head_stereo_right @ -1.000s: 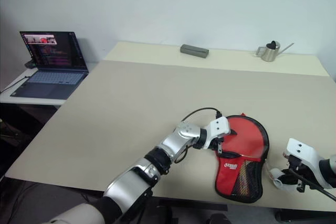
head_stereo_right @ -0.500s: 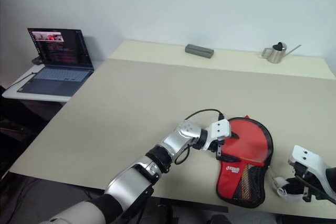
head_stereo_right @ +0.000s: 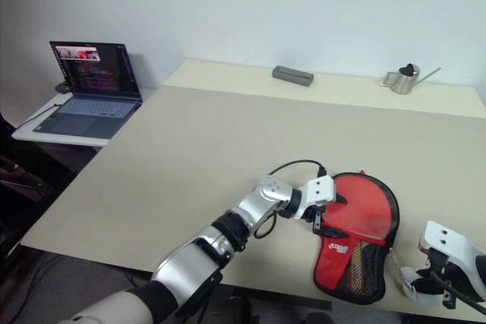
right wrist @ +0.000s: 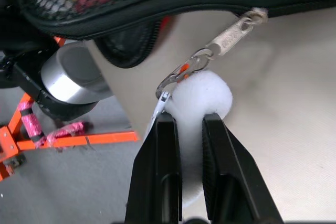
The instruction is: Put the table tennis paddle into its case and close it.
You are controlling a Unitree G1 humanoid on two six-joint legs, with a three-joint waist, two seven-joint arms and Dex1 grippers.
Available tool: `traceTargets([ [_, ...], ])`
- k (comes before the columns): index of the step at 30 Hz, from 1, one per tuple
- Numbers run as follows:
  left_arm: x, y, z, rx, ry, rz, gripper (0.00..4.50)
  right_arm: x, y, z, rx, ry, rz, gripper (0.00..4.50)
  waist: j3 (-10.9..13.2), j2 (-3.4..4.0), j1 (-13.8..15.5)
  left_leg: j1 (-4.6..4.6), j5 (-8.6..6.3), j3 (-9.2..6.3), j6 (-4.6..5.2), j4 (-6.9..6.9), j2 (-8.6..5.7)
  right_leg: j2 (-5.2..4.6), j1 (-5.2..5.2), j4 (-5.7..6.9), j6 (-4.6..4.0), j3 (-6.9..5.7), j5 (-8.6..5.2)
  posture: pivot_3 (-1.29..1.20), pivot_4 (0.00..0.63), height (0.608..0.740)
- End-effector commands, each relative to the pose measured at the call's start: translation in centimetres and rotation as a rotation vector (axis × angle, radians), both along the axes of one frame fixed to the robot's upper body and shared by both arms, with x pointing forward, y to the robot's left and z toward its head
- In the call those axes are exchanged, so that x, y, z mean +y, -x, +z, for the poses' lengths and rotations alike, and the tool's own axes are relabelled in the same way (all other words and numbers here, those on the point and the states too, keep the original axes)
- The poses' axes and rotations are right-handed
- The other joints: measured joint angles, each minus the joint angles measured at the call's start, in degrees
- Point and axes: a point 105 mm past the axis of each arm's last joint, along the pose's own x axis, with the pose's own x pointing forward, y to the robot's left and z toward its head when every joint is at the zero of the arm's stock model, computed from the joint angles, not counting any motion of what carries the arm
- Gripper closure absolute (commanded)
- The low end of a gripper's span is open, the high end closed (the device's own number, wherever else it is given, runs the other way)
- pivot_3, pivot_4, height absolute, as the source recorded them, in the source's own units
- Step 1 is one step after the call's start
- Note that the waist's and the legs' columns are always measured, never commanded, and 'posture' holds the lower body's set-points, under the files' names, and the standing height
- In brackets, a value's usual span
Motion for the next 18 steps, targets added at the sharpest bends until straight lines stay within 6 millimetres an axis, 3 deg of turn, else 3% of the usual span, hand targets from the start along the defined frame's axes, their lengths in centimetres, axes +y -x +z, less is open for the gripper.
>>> traceTargets([
  [1,-0.7,2.0,-3.5,0.058,-0.13,-0.028,0.0,1.6,2.6,-0.8,0.134,-0.06,0.075,4.37,-0.03,0.0,0.05,0.0,0.0,-0.13,0.0,0.02,0.0,-0.02,0.03,0.0,-0.02,-0.12,-0.03,0.0,0.15,0.74],
  [11,-0.8,2.0,-3.5,0.056,-0.135,-0.032,0.0,2.8,4.1,-1.5,0.177,-0.09,0.095,4.38,-0.17,0.02,0.23,0.01,0.01,-0.62,-0.02,0.02,-0.04,-0.02,0.36,0.0,-0.16,-0.6,-0.18,0.0,0.15,0.74],
  [18,-0.7,1.5,-2.7,0.07,-0.097,-0.011,0.0,2.6,2.1,-1.9,0.094,-0.076,0.058,4.38,-0.18,-0.03,0.08,0.24,0.01,-0.66,-0.02,0.02,-0.04,-0.02,0.6,0.01,-0.19,-0.62,-0.2,0.0,0.15,0.74],
])
